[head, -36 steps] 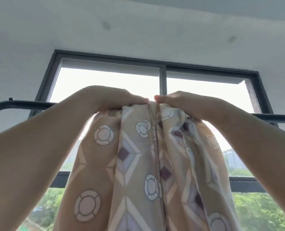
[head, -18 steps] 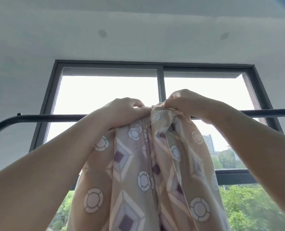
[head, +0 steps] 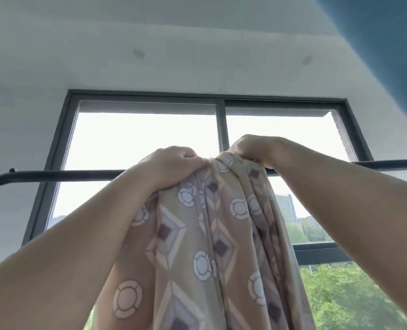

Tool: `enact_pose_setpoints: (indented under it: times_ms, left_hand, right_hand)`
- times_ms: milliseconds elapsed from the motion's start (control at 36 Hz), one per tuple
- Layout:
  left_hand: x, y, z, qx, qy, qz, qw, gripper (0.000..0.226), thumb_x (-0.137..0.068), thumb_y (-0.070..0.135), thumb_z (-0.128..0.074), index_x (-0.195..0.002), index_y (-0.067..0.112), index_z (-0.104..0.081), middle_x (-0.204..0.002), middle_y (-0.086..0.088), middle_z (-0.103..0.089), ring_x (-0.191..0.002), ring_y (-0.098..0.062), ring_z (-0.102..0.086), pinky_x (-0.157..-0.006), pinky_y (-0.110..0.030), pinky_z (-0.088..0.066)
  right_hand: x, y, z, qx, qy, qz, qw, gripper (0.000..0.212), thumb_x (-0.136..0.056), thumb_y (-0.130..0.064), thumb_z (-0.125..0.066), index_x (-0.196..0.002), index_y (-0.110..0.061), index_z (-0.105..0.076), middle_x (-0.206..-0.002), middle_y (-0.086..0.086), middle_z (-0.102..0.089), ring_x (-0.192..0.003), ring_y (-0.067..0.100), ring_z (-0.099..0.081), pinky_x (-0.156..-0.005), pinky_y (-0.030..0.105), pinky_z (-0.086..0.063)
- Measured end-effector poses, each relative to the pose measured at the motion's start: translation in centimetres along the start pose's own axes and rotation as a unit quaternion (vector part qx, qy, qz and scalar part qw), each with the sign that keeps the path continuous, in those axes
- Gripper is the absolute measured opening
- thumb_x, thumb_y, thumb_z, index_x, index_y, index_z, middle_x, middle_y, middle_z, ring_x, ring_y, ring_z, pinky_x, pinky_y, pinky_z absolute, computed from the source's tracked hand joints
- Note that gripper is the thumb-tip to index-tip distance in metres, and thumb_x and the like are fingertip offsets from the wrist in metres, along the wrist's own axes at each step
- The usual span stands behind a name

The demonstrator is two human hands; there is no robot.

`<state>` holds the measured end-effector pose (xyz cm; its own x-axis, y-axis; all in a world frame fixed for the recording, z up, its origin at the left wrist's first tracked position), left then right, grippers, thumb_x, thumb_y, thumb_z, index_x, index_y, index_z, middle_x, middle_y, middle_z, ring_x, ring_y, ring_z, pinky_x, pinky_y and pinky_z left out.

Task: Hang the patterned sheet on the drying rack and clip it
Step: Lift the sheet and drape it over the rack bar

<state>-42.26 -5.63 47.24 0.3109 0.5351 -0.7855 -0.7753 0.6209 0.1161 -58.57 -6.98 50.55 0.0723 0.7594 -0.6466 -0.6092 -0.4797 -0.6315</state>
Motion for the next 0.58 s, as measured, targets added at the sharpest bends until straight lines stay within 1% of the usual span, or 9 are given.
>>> enact_pose_setpoints:
  times_ms: [56, 111, 167, 222, 250, 306, 389, 472, 583]
  left_hand:
    - [0.1, -0.1, 0.1, -0.003, 0.004, -0.001, 1.0, 0.028, -0.089, 0.052, -0.041, -0.086, 0.032, -0.06, -0.096, 0.012, -0.06, -0.096, -0.013, -0.054, -0.081, -0.031, -0.041]
    - [0.1, -0.2, 0.3, 0.007, 0.006, 0.001, 1.0, 0.036, -0.089, 0.052, -0.041, -0.093, 0.024, -0.064, -0.093, 0.011, -0.061, -0.092, -0.012, -0.055, -0.076, -0.026, -0.041]
    - [0.1, -0.4, 0.4, 0.009, 0.006, 0.005, 1.0, 0.039, -0.089, 0.053, -0.041, -0.097, 0.022, -0.063, -0.093, 0.01, -0.06, -0.091, -0.01, -0.054, -0.071, -0.023, -0.04]
    - [0.0, -0.6, 0.4, 0.0, 0.011, 0.014, 1.0, 0.036, -0.088, 0.056, -0.041, -0.097, 0.024, -0.055, -0.092, 0.01, -0.057, -0.088, -0.01, -0.054, -0.071, -0.029, -0.039]
    - [0.0, -0.7, 0.3, -0.003, 0.017, 0.021, 1.0, 0.035, -0.087, 0.057, -0.043, -0.094, 0.024, -0.051, -0.089, 0.009, -0.056, -0.084, -0.009, -0.053, -0.071, -0.031, -0.04]
    - [-0.1, -0.6, 0.1, -0.001, 0.03, 0.028, 0.999, 0.037, -0.083, 0.06, -0.046, -0.087, 0.023, -0.045, -0.085, 0.005, -0.057, -0.078, -0.01, -0.054, -0.07, -0.032, -0.043]
    - [0.0, -0.4, -0.3, -0.001, 0.039, 0.035, 0.999, 0.039, -0.083, 0.06, -0.047, -0.087, 0.022, -0.044, -0.085, 0.004, -0.058, -0.078, -0.012, -0.055, -0.07, -0.033, -0.044]
    - [0.4, -0.1, -0.6, 0.007, 0.029, 0.04, 0.999, 0.042, -0.082, 0.061, -0.048, -0.095, 0.021, -0.045, -0.089, 0.004, -0.059, -0.083, -0.013, -0.057, -0.077, -0.036, -0.047]
    - [2.1, -0.4, -1.7, -0.004, -0.013, 0.046, 0.999, 0.057, -0.081, 0.06, -0.052, -0.128, 0.03, -0.039, -0.127, 0.005, -0.047, -0.115, -0.018, -0.045, -0.099, -0.042, -0.038]
  right_hand:
    - [0.3, 0.8, -1.5, 0.089, -0.1, -0.05, 0.99, 0.024, -0.091, -0.01, -0.043, -0.086, 0.004, -0.062, -0.086, 0.021, -0.064, -0.074, 0.025, -0.061, -0.066, 0.029, -0.048]
    - [0.6, 0.1, -1.7, 0.141, -0.1, -0.025, 0.985, 0.032, -0.094, -0.017, -0.04, -0.105, 0.004, -0.062, -0.105, 0.021, -0.065, -0.097, 0.03, -0.064, -0.087, 0.035, -0.05]
    - [1.3, -1.8, -1.0, 0.222, 0.043, 0.097, 0.969, 0.03, -0.096, -0.02, -0.039, -0.111, -0.003, -0.058, -0.109, 0.01, -0.063, -0.105, 0.025, -0.058, -0.089, 0.034, -0.048]
    - [3.1, -2.0, 0.0, 0.216, 0.172, 0.188, 0.942, 0.018, -0.094, -0.027, -0.042, -0.085, -0.016, -0.053, -0.085, -0.003, -0.058, -0.087, 0.019, -0.054, -0.076, 0.031, -0.042]
    - [4.2, -1.5, 0.1, 0.189, 0.195, 0.204, 0.94, 0.022, -0.094, -0.032, -0.041, -0.076, -0.02, -0.047, -0.076, -0.005, -0.054, -0.081, 0.017, -0.052, -0.078, 0.032, -0.041]
    - [5.8, 0.1, -0.6, 0.2, 0.181, 0.209, 0.94, 0.029, -0.094, -0.045, -0.037, -0.078, -0.023, -0.045, -0.075, -0.008, -0.053, -0.083, 0.017, -0.051, -0.091, 0.038, -0.036]
    - [7.3, 2.4, -1.7, 0.215, 0.144, 0.203, 0.944, 0.049, -0.085, -0.066, -0.035, -0.11, -0.026, -0.047, -0.096, -0.011, -0.054, -0.104, 0.016, -0.05, -0.105, 0.043, -0.029]
    - [7.4, 3.2, -1.4, 0.241, 0.131, 0.167, 0.947, 0.066, -0.079, -0.07, -0.04, -0.127, -0.024, -0.042, -0.103, -0.01, -0.047, -0.106, 0.012, -0.043, -0.111, 0.044, -0.022]
    - [6.7, 3.7, -1.3, 0.241, 0.121, 0.141, 0.952, 0.065, -0.082, -0.068, -0.04, -0.128, -0.023, -0.042, -0.113, -0.004, -0.056, -0.114, 0.019, -0.048, -0.111, 0.048, -0.022]
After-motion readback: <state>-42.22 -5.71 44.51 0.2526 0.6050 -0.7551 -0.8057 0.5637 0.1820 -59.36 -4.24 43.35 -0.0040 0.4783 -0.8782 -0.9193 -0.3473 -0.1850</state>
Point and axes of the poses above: each hand's wrist, its own x-axis away from the middle knuckle, its own z-axis out of the back of the hand, y = z × x, the point moved 5 cm from there along -x, towards the middle knuckle
